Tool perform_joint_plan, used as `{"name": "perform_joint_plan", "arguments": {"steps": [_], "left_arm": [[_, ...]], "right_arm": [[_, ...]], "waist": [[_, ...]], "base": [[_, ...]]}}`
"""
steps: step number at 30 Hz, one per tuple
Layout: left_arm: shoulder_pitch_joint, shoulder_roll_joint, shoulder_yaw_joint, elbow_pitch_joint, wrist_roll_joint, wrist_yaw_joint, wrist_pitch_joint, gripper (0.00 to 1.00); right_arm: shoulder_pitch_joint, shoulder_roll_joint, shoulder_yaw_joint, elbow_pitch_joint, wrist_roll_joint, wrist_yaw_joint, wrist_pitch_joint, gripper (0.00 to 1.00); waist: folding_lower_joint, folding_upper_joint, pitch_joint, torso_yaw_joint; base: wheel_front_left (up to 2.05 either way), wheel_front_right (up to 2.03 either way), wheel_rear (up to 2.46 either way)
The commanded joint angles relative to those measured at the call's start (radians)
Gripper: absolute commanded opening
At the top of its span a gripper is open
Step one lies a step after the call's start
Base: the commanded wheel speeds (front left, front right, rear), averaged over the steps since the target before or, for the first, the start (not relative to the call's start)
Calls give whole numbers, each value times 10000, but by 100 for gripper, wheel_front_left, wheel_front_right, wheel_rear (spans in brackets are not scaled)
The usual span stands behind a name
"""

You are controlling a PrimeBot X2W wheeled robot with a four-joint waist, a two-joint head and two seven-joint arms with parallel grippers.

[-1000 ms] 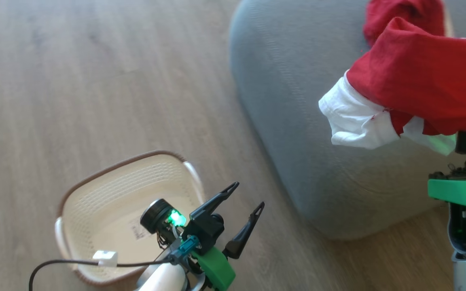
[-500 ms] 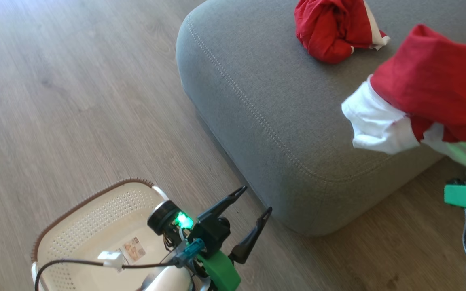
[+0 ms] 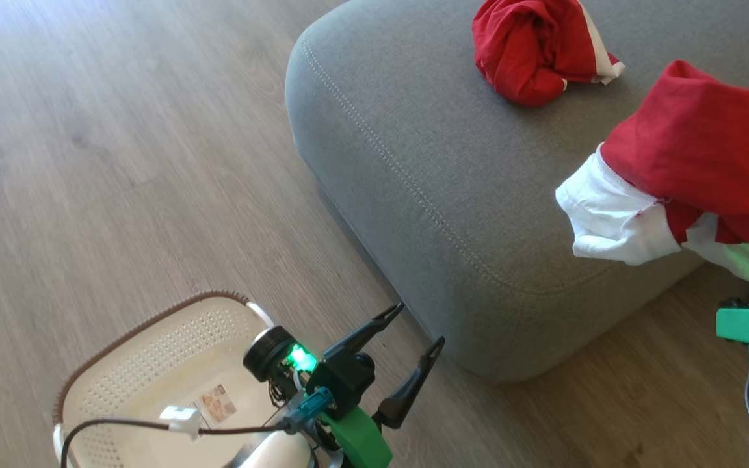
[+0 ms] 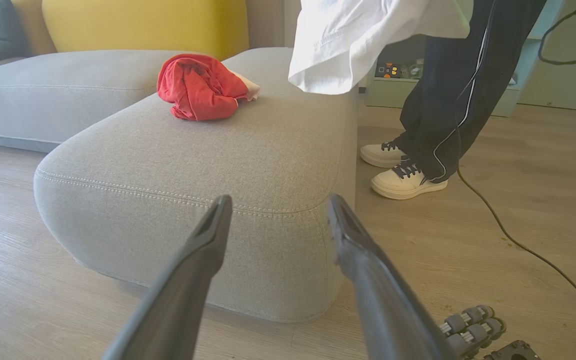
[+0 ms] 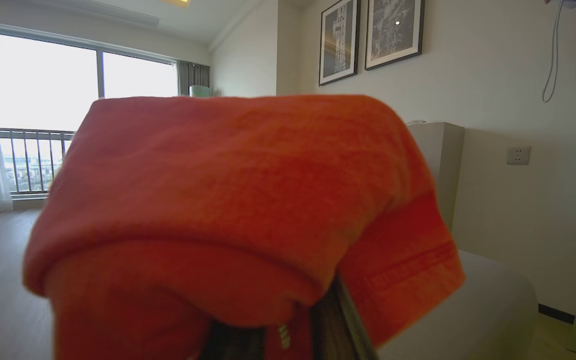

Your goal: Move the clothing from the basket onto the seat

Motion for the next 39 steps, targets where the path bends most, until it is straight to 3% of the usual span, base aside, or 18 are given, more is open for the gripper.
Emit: {"name": "perform_joint_plan", "arguments": {"steps": [1,7,18,23,28,39], "left_arm": [[-271,-63,229,-340,49,77,-49,100],[-348,7,331,-193,359,53,-49,100],[-1375,977,371,-97,889,0,-49,100],[-1638,1164,32,70,940,-20,-49,100],[-2013,1460,-209,127,983,-32,-49,100],[-2660,1868,-538,250,1012,-18,-49,100]], "right_arm": [[-494,-83,149,-284,-102,-2,-65,0],[-1629,-215,-242,-90,-472,-2,-65,0],[-4933,-827,-869,876,-243,-2,-65,0],[-6066,-1110,-1117,1223,-549,-2,-65,0],[-7601,-1284,-1571,2076,-226,-2,-65,0],[-9901,-2344,-2300,4496,-463,-2,-65,0]], "waist": [[0,0,110,-16],[0,0,751,-117],[0,0,2921,-128],[0,0,3341,-6],[0,0,4031,133],[0,0,5407,428]], "base": [[0,0,0],[0,0,0],[0,0,0],[0,0,0],[0,0,0],[0,0,0]]}}
